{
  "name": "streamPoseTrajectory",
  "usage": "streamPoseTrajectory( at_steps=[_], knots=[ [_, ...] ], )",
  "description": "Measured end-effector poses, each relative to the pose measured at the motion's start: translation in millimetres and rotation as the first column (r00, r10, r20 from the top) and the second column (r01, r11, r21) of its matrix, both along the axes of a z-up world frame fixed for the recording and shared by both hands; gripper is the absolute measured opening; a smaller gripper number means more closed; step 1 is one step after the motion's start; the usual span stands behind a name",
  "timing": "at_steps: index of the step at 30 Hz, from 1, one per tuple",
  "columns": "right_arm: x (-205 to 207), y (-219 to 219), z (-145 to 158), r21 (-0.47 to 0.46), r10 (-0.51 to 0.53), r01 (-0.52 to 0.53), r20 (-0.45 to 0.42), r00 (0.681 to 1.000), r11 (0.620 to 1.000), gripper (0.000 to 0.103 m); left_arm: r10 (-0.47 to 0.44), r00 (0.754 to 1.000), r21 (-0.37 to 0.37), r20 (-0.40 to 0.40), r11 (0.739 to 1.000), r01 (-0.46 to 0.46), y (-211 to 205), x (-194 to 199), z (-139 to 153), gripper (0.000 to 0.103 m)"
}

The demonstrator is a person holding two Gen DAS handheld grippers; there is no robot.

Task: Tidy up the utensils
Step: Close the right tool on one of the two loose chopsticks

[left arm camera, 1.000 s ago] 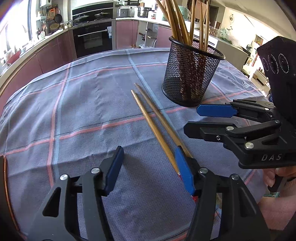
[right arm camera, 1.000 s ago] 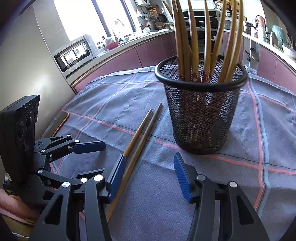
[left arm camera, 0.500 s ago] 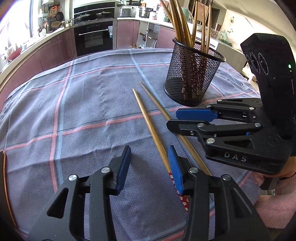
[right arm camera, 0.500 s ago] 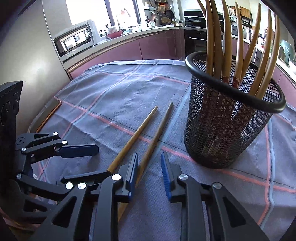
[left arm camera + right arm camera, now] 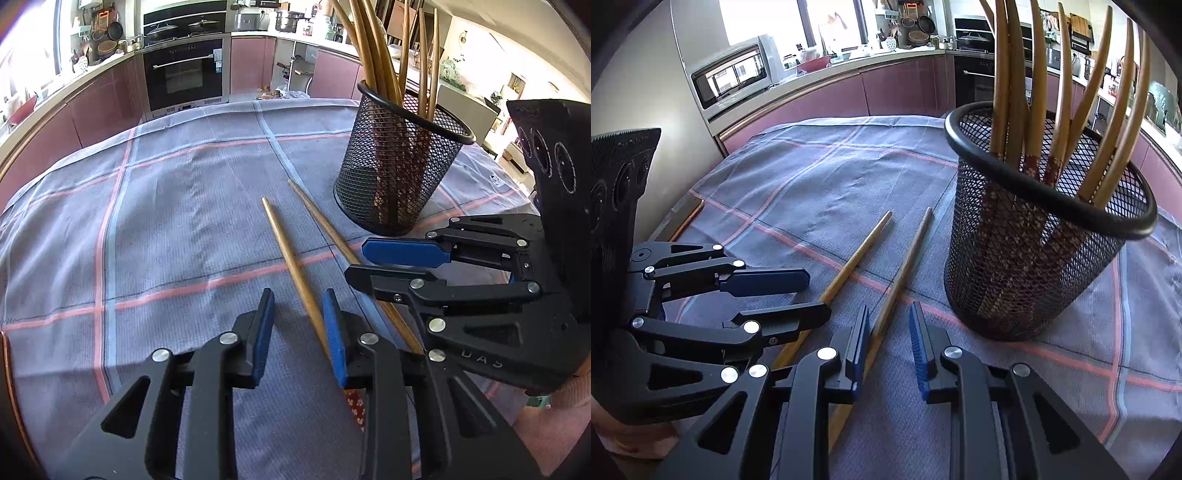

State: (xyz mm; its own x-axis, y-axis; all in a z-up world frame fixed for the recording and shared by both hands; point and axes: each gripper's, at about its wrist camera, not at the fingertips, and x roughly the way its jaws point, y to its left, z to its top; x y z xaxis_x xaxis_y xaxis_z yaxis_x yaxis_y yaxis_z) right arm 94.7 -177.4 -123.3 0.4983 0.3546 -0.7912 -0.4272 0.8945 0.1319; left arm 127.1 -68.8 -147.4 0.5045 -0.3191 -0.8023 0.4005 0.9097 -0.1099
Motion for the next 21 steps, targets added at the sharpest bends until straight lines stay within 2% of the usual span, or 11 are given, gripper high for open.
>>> streamPoseTrajectory(
  at_steps=[2, 4, 14, 21],
  knots=[
    [1, -1, 0, 0.005, -0.007, 0.007, 0.0, 1.0, 1.0, 0.015, 0.004, 1.0, 0.0, -0.001, 1.0, -0.004, -1, 3, 0, 0.021],
    [3, -2, -1, 0.023, -0.015, 0.015, -0.006, 1.0, 1.0, 0.011, 0.013, 1.0, -0.009, -0.006, 1.0, -0.013, -1, 4, -1, 0.014],
    [-2, -18, 1, 0.116, -0.055, 0.057, -0.017, 0.998, 0.992, 0.006, 0.05, 0.999, -0.039, -0.012, 0.998, -0.05, 5, -1, -1, 0.008],
    [-10, -16, 11, 0.141, -0.001, 0.002, -0.004, 1.0, 0.99, 0.006, 0.029, 0.999, -0.031, -0.013, 0.999, -0.03, 2, -6, 0, 0.008]
  ],
)
